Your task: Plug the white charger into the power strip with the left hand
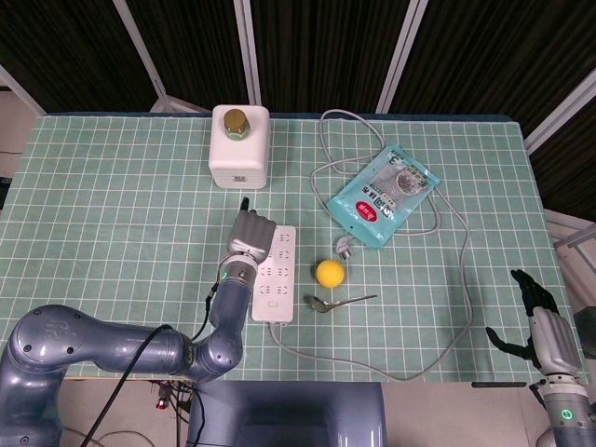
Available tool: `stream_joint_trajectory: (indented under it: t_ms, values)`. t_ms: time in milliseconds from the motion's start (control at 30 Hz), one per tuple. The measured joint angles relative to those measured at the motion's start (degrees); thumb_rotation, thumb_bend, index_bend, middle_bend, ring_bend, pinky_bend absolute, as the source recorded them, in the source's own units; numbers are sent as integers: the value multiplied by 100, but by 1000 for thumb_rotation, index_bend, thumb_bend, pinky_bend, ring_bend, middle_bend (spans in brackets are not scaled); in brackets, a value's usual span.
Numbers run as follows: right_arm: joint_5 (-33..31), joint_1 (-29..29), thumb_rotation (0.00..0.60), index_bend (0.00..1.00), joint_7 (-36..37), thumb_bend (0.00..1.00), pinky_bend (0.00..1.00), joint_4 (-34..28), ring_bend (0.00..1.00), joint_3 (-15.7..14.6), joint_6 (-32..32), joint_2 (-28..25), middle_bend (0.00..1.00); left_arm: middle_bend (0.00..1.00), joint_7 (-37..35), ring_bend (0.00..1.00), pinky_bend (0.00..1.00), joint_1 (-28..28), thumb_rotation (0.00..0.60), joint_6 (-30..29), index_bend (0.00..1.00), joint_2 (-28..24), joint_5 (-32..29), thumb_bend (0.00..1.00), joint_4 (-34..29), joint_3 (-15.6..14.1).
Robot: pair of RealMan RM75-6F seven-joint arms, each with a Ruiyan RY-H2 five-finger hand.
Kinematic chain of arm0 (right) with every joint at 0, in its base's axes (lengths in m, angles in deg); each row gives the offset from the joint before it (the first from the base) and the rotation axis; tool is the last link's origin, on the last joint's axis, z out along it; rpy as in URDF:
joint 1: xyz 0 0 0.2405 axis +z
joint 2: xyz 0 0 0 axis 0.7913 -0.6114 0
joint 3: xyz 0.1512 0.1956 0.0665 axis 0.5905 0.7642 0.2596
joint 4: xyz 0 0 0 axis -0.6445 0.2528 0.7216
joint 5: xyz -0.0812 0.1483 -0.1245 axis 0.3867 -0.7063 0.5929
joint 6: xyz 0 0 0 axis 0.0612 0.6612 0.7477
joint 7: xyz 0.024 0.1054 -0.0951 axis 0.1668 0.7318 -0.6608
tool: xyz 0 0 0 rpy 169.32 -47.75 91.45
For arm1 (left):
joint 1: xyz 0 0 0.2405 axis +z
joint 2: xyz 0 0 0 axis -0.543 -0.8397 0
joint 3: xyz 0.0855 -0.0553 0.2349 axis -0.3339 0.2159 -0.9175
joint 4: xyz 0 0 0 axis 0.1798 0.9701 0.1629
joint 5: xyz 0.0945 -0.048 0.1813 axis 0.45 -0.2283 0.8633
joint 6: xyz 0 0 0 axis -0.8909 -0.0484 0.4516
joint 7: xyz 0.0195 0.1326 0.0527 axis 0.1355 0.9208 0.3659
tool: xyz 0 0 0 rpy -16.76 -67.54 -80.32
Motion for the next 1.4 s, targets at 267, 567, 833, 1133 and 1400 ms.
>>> stream_joint_trajectory:
  t_ms: [267,567,833,1133,1400]
  values:
    - [-1,0,600,0,10,340,0,0,0,1,-5,-1,0,795,23,249,29,-23,600,53,780,68,-2,671,104,-32]
    - [-1,0,600,0,28,341,0,-2,0,-2,-15,-7,0,794,-21,251,29,-36,600,107,780,137,36,672,180,-23]
    - [7,-3,600,0,40,340,0,-9,0,-9,-20,-14,0,794,-42,251,30,-41,600,149,780,187,55,671,236,-34]
    - [12,-6,600,0,46,340,0,-14,0,-11,-19,-20,0,795,15,252,30,-55,600,141,780,212,30,671,271,-65]
    - [9,-10,600,0,51,339,0,-12,0,-13,-15,-14,0,794,23,251,29,-63,600,181,780,286,37,671,349,-81]
